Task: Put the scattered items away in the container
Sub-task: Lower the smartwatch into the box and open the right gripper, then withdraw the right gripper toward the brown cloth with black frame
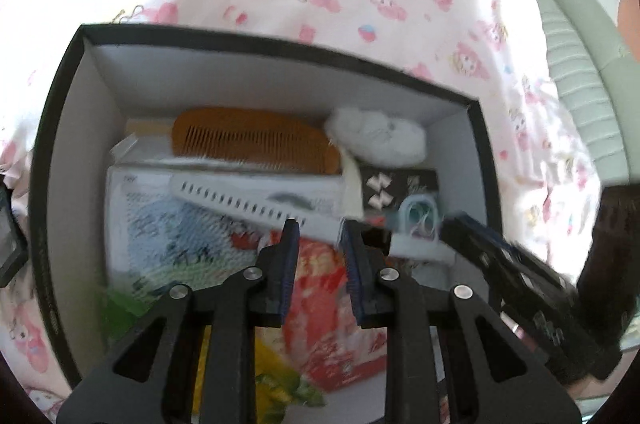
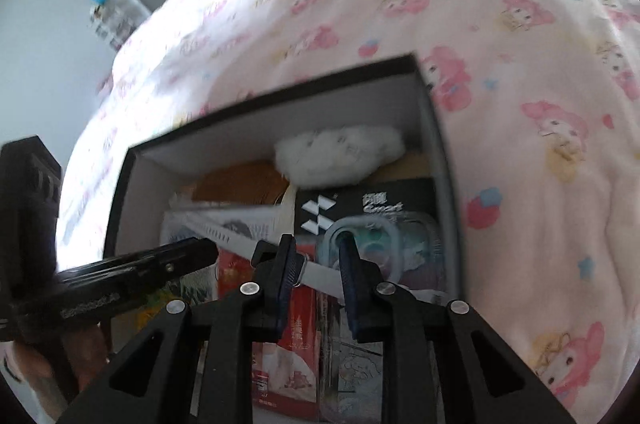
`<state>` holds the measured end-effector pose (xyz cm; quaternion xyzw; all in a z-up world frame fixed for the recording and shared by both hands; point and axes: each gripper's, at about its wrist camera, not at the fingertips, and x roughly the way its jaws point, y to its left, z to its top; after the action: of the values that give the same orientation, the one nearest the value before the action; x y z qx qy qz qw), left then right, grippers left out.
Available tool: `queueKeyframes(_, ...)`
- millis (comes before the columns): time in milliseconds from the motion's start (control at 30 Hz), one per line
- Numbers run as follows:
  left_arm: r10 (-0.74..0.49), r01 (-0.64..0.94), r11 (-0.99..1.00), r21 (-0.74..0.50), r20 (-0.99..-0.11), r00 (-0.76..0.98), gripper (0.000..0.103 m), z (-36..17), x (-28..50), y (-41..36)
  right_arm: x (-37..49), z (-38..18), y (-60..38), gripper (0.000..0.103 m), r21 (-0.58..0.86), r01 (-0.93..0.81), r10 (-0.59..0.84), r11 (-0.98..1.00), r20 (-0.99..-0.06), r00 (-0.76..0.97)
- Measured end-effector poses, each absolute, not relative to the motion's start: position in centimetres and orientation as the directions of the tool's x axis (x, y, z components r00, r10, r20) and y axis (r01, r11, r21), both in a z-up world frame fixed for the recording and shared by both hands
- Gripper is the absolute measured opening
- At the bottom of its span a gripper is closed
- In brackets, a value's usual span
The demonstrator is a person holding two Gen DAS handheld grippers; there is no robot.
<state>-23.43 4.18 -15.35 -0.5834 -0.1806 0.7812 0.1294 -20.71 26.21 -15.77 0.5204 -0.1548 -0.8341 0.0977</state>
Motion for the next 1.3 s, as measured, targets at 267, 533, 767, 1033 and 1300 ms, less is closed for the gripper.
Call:
queueKeyframes(267,0.364,0.068,-0.92,-0.385,-0.907,-0.212,0.022,-17.8,-25.7,5.5,-19.9,-17.9,25.0,0.019,0.385,0.044,-0.379,-0.922,-0.873,-0.306)
queueKeyframes(533,0.418,0.052,-0.897,-0.438,-0.881,-0.22,0.022,-16.9,-23.5,3.5,-21.7,-17.9,24.1,0.019,0.331,0.049,-0.326,-0.942,-0.877,-0.353)
queueKeyframes(767,0.376,0.002,-0.924,-0.382,-0.911,-0.167,0.022,-18.2,-25.3,5.6,-20.4,-17.2,25.1,0.019,0.355,0.032,-0.343,-0.934,-0.868,-0.358)
queueKeyframes(1033,0.464,-0.066,-0.884,-0.462,-0.856,-0.228,0.022,-14.6,-21.7,5.9,-19.7,-18.1,24.8,0.019,0.424,0.004,-0.407,-0.906,-0.866,-0.291)
queueKeyframes(1300,0.432,-0.158,-0.902,-0.403,-0.829,-0.354,0.033,-9.8,-15.7,5.6,-14.8,-12.6,22.6,0.022,0.266,0.035,-0.25,-0.963,-0.84,-0.482)
